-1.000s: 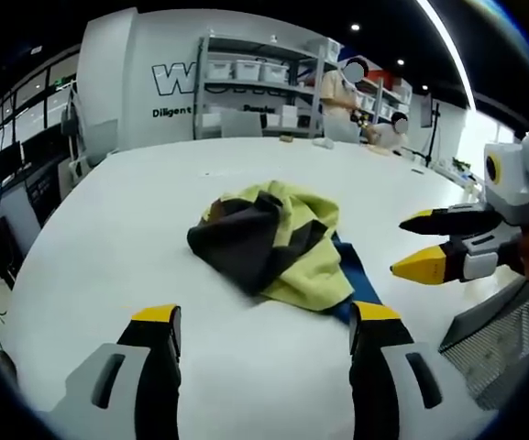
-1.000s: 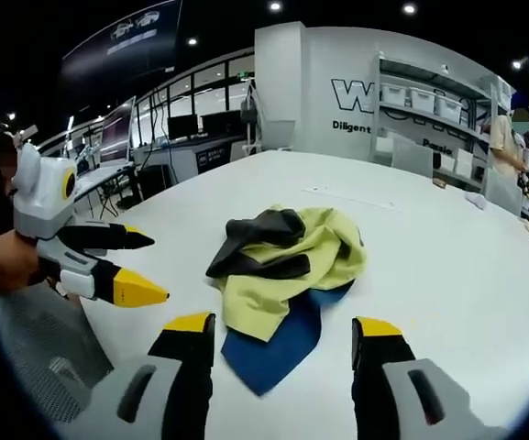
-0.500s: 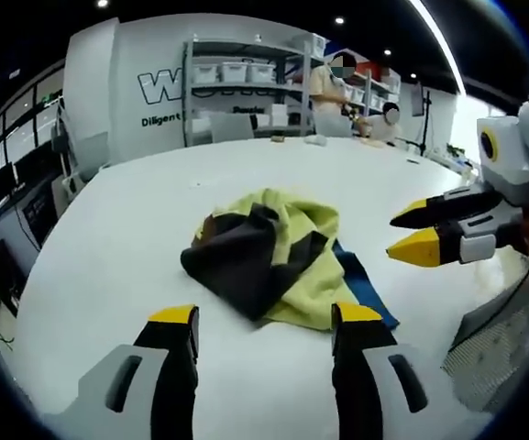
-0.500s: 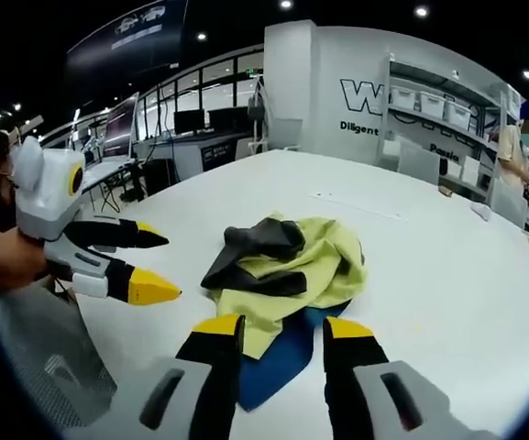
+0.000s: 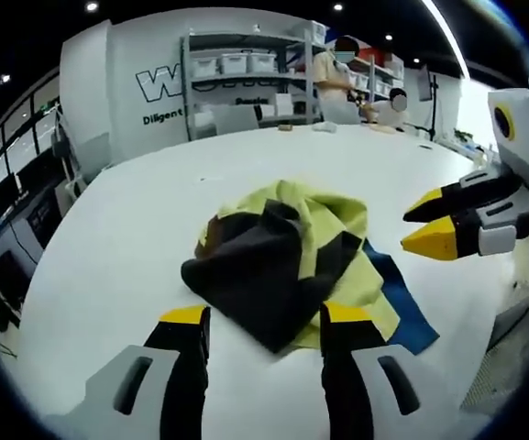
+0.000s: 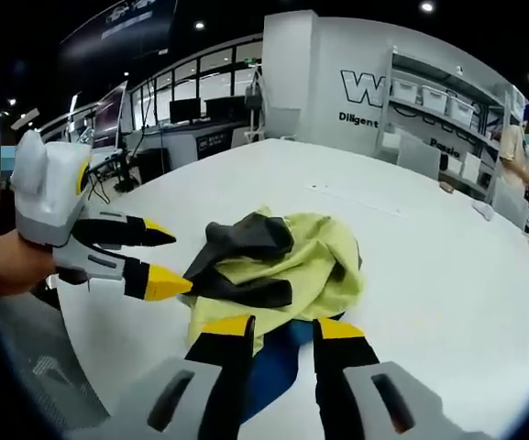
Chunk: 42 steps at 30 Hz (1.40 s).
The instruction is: Fold the garment on the visible template until the final outline fits inside the template.
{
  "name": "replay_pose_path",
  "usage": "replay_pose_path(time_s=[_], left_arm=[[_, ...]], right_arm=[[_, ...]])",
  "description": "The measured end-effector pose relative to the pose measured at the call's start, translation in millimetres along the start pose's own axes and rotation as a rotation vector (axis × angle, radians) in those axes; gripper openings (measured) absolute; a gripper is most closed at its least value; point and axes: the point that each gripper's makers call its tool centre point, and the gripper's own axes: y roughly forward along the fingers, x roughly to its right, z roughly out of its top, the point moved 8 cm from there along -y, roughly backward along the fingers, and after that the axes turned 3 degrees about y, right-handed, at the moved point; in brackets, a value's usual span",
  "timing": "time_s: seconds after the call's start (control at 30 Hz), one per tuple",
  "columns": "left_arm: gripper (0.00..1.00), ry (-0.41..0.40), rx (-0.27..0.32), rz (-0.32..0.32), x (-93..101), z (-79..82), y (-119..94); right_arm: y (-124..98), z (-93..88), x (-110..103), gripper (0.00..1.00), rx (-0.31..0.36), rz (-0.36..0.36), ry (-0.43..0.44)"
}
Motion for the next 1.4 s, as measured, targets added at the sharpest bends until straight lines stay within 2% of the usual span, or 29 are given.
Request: replay_pose_path(time_s=[0.23, 0.47, 0.67, 0.87, 1.17, 1.27, 1.4], left_arm=[[0.41, 0.009, -0.021, 0.006, -0.5, -2.8, 16], [0.38, 0.017, -0.020, -0.002, 1.2, 1.0, 23], [0.32, 0.018, -0.019, -0.012, 0.2, 2.9, 26], [0.20, 0.021, -0.015, -0.032, 1.5, 4.0, 28], [0.00, 0.039, 0.005, -0.051, 3.7, 6.5, 28], [0.00, 0.046, 0.026, -0.048, 2.7, 9.4, 28], [0.00, 0.052, 0.016, -0.048, 1.2, 8.7, 28]], right_arm=[[14, -10.7, 13, 0.21, -0.048, -0.014, 0.031], [27, -23.5, 19, 0.21, -0.103, -0.009, 0.064], [35, -32.8, 18, 0.20, -0.144, 0.005, 0.084], [43, -41.1, 17, 0.18, -0.182, 0.021, 0.096], [43, -43.7, 15, 0.07, -0.191, 0.030, 0.072], [45, -44.3, 12, 0.00, -0.195, 0.041, 0.064], [44, -43.7, 13, 0.00, -0.199, 0.041, 0.051]])
